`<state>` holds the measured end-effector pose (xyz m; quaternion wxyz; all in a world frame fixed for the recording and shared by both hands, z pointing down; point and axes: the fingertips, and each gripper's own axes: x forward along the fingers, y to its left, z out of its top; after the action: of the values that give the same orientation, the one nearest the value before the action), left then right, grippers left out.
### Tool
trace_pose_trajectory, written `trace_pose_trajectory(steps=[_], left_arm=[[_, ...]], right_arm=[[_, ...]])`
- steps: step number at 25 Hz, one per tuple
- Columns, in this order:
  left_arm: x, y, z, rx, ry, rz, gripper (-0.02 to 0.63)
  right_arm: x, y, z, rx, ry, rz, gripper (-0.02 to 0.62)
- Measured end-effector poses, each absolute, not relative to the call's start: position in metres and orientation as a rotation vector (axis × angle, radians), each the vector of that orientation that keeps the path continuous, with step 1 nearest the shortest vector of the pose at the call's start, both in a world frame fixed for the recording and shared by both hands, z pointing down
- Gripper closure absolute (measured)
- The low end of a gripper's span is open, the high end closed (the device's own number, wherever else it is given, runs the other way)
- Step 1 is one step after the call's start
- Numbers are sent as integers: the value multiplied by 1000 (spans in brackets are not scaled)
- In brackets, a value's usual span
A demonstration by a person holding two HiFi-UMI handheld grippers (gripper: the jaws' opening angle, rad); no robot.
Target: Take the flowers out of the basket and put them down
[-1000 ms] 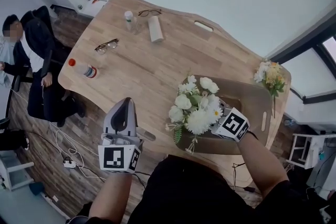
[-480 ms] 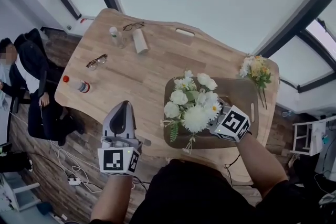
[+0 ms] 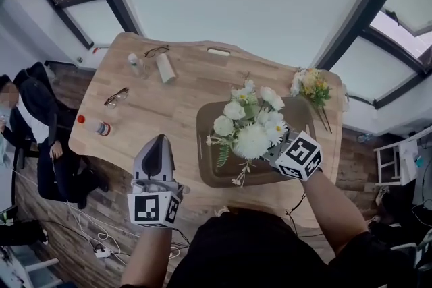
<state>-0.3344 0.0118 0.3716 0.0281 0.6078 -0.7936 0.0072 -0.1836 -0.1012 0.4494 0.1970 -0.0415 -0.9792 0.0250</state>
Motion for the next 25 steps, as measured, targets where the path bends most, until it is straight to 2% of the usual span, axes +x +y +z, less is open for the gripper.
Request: trace_pose_trajectory(steps=[25], left_arm=[[-283,-31,339,2114,-2332,-9,606]], right_arm=[[-105,-163,386,354,-2795,58,341]])
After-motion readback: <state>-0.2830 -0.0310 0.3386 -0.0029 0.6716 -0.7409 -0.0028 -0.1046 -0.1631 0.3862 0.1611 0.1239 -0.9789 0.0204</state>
